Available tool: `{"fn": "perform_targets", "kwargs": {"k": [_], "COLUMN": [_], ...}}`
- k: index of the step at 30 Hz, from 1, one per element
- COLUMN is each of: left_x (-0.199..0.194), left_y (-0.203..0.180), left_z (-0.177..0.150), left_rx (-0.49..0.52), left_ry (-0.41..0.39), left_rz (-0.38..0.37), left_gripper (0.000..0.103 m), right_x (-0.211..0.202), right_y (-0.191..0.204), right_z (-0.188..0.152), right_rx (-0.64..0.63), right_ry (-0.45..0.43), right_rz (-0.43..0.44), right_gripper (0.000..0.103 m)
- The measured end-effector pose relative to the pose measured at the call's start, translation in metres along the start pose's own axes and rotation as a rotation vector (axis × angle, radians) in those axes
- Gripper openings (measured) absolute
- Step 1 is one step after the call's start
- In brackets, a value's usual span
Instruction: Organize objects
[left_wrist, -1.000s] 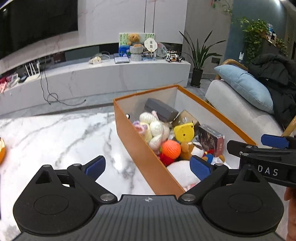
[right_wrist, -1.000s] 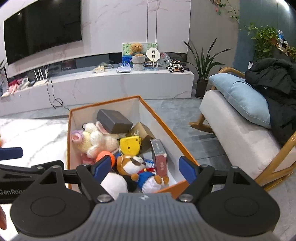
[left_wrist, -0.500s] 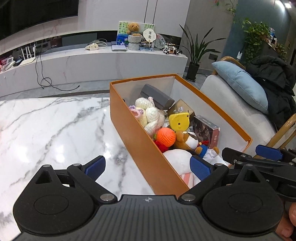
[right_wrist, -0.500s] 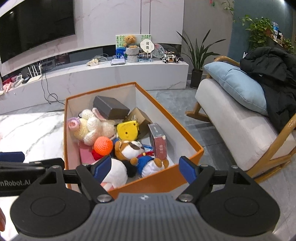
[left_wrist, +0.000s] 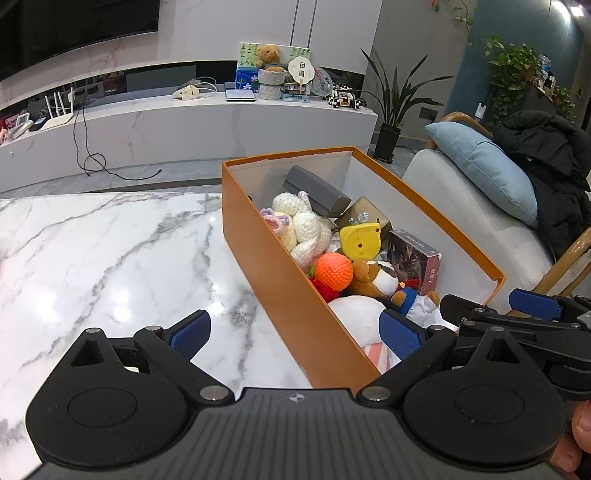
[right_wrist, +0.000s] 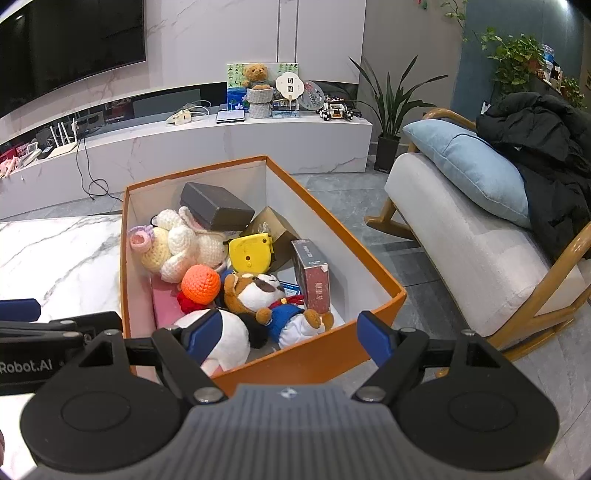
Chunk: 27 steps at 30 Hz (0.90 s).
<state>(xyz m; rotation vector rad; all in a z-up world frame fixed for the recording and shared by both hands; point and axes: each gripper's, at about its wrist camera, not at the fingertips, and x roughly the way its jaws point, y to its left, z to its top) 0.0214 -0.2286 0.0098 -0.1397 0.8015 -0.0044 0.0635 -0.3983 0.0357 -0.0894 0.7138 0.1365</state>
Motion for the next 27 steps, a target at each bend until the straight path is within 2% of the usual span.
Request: {"fn": "perform_targets", "kwargs": {"k": [27], "left_x": [-0.0073], "left_y": [0.0067], "left_z": [-0.0011], "left_rx": [0.003], "left_ry": [-0.035], "left_rz": [-0.002], "left_gripper": [0.103], "right_x": [-0.0036], "right_y": [0.0094], "right_z": [0.0002], "right_rx": [-0.024], "right_ry": [-0.017], "right_rz": [0.002], "right_gripper": [0.081]}}
